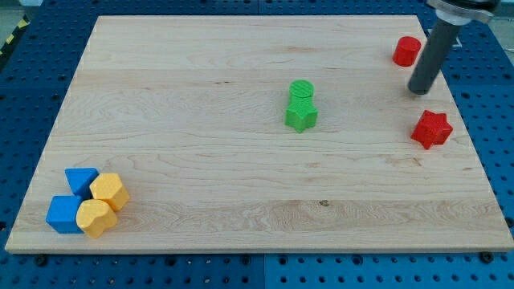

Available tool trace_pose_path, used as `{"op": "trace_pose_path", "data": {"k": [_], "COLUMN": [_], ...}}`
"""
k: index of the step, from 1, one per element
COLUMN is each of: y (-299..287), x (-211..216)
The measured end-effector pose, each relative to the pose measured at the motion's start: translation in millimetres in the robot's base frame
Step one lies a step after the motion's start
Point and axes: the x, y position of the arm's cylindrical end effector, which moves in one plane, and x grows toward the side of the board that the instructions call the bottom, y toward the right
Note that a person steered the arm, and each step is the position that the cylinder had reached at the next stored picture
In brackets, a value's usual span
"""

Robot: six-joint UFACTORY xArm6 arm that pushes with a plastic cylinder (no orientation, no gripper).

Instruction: Push red star closer to green star

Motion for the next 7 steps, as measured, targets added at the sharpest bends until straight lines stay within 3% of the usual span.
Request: {"op": "trace_pose_path", "data": {"k": [3, 5, 6, 7], "y": [47, -11, -26, -25], "x": [65, 83, 78, 103]}}
